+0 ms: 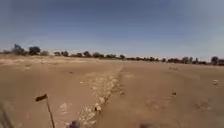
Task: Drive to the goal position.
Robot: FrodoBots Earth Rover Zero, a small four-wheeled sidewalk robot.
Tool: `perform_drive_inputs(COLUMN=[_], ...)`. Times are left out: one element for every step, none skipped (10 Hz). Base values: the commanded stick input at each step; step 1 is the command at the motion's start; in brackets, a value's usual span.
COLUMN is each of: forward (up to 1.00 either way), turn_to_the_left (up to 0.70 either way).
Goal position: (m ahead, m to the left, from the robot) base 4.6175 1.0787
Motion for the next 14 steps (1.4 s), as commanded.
perform_drive_inputs(forward=[0.7,0.7,0.7,0.7,0.7,0.7,0.7,0.7,0.7,0.7,0.7,0.7,0.7,0.7], turn_to_the_left=[-0.3,-0.27,-0.25,-0.22,-0.19,-0.16,-0.14,-0.11,-0.08,-0.06,-0.03,0.0,0.0,0.0])
